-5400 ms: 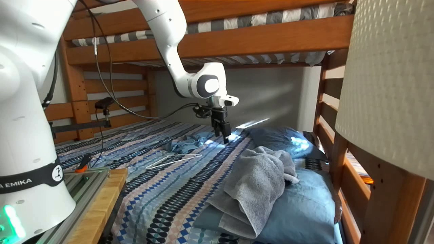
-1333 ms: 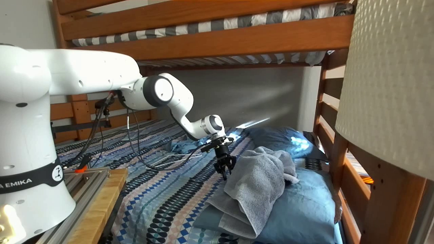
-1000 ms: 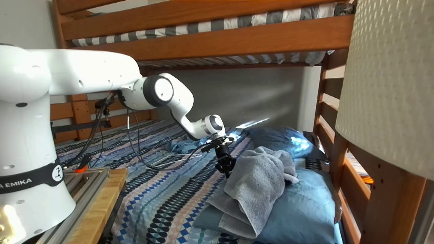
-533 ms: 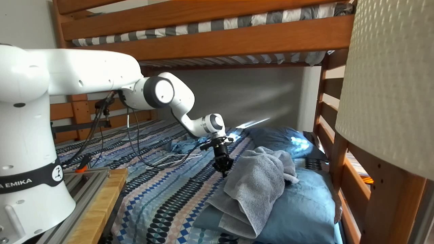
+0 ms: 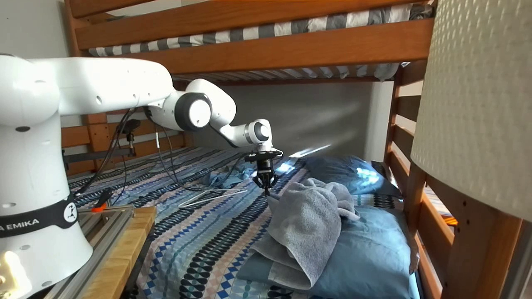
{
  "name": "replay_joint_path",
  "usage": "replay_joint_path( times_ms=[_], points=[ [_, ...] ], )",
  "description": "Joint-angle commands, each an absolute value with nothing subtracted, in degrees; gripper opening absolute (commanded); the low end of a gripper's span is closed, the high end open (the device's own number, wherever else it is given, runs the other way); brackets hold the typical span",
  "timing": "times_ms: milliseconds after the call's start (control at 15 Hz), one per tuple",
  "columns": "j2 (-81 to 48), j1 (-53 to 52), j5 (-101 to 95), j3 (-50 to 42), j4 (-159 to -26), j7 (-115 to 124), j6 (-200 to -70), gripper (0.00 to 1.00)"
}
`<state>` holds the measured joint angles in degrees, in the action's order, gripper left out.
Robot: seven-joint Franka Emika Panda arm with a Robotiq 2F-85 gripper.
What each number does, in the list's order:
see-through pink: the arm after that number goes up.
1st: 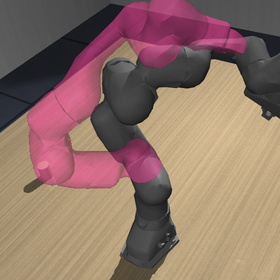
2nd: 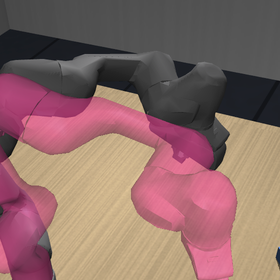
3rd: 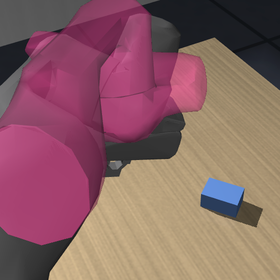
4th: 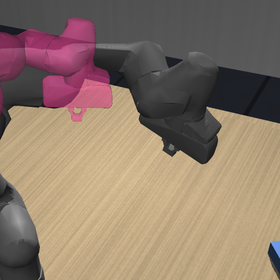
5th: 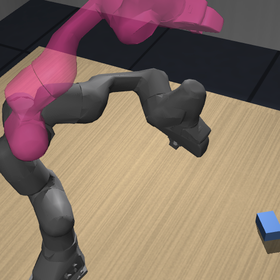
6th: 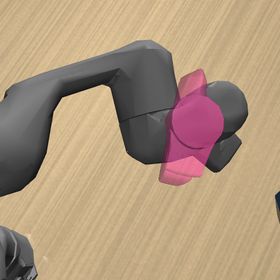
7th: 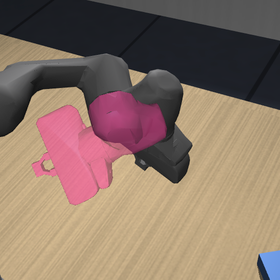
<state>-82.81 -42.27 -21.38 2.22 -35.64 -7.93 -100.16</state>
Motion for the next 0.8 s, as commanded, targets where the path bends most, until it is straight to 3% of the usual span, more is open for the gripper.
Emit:
replay_joint_path(
  times_ms=[0,267,733],
  points=[
    [-81.1,-42.1,-19.5,6.5,-34.0,-17.2,-98.7,0.01],
    [-79.7,-42.3,-19.5,10.7,-33.6,-26.7,-97.8,0.01],
    [-83.0,-44.2,-14.6,8.2,-25.8,-35.9,-91.8,0.02]
  ],
)
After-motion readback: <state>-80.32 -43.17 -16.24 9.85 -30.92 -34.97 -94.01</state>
